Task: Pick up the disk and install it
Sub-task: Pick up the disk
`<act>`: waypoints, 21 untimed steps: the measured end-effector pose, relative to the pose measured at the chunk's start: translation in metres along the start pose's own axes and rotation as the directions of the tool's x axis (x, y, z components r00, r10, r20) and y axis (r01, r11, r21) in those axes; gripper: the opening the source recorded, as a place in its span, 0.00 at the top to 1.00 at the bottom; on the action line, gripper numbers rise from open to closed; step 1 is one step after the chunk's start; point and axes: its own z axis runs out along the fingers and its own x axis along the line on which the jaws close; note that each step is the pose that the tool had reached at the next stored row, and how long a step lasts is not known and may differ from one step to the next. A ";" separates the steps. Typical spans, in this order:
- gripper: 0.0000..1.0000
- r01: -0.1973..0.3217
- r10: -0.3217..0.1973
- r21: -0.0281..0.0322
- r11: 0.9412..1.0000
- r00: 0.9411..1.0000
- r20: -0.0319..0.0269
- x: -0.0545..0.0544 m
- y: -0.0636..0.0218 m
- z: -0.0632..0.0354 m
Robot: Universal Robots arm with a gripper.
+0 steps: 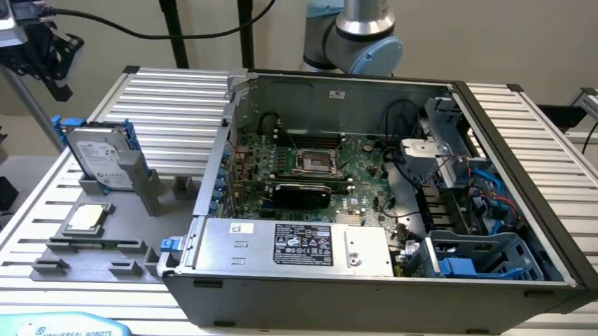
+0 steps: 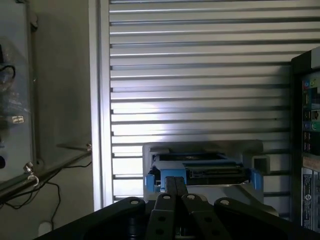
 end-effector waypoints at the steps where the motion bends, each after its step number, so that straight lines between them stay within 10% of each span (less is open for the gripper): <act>1: 0.89 0.011 -0.011 0.000 1.000 1.000 0.000 -0.001 0.0000 0.0003; 10: 0.89 0.172 -0.172 -0.001 0.985 0.985 -0.008 -0.001 -0.0001 0.0035; 21: 0.89 0.364 -0.364 -0.005 0.932 0.931 -0.017 -0.001 -0.0003 0.0079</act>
